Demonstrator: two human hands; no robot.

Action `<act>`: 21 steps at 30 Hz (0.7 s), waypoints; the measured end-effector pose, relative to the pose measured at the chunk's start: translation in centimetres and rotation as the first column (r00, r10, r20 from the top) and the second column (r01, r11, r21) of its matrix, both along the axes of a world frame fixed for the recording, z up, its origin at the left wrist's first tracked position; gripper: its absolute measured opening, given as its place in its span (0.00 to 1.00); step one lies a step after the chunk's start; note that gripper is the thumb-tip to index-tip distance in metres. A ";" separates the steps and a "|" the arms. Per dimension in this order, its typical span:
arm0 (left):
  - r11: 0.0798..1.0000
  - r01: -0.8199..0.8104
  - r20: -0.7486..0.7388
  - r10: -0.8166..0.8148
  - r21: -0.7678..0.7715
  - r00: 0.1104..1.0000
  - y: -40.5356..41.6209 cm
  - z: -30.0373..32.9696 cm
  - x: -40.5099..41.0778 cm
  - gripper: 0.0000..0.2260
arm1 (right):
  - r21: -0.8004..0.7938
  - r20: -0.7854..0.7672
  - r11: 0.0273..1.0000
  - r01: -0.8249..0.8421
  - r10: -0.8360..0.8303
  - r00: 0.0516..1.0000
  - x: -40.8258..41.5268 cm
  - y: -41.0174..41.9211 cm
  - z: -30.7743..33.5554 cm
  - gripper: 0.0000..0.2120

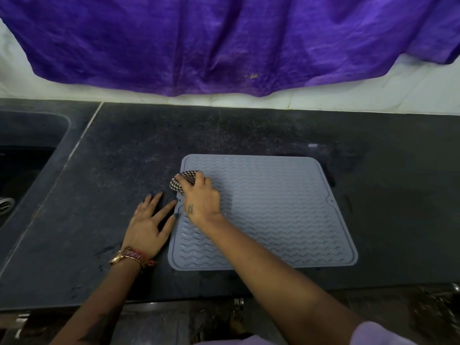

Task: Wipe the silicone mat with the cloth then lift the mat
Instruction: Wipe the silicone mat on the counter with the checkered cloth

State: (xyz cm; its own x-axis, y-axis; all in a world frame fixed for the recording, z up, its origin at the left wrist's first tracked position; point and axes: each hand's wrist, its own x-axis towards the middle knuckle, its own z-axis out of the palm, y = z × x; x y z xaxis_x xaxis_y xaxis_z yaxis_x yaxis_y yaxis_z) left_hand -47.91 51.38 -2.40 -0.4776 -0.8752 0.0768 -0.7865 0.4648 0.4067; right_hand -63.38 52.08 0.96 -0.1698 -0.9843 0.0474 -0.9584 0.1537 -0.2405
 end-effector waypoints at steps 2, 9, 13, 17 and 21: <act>1.000 -0.002 0.006 0.002 0.010 1.000 0.0 -0.1 0.0 0.30 | 0.003 -0.017 1.000 0.029 -0.029 0.999 -1.5 0.5 -0.1 0.31; 1.000 0.000 0.005 0.000 0.016 1.000 0.0 -0.1 -0.1 0.33 | 0.017 -0.104 0.936 0.351 -0.347 0.932 -12.1 4.6 -0.6 0.26; 1.000 -0.005 0.012 0.004 0.012 1.000 0.0 -0.2 -0.1 0.32 | 0.032 -0.153 0.849 0.528 -0.518 0.841 -18.5 7.9 -0.3 0.26; 1.000 -0.004 0.009 0.004 0.007 1.000 0.1 -0.2 -0.1 0.32 | 0.039 -0.150 0.766 0.642 -0.630 0.762 -23.0 10.7 0.0 0.24; 1.000 -0.008 0.011 0.008 0.013 1.000 0.0 -0.3 -0.1 0.32 | 0.035 -0.096 0.727 0.686 -0.681 0.726 -24.0 11.5 0.5 0.23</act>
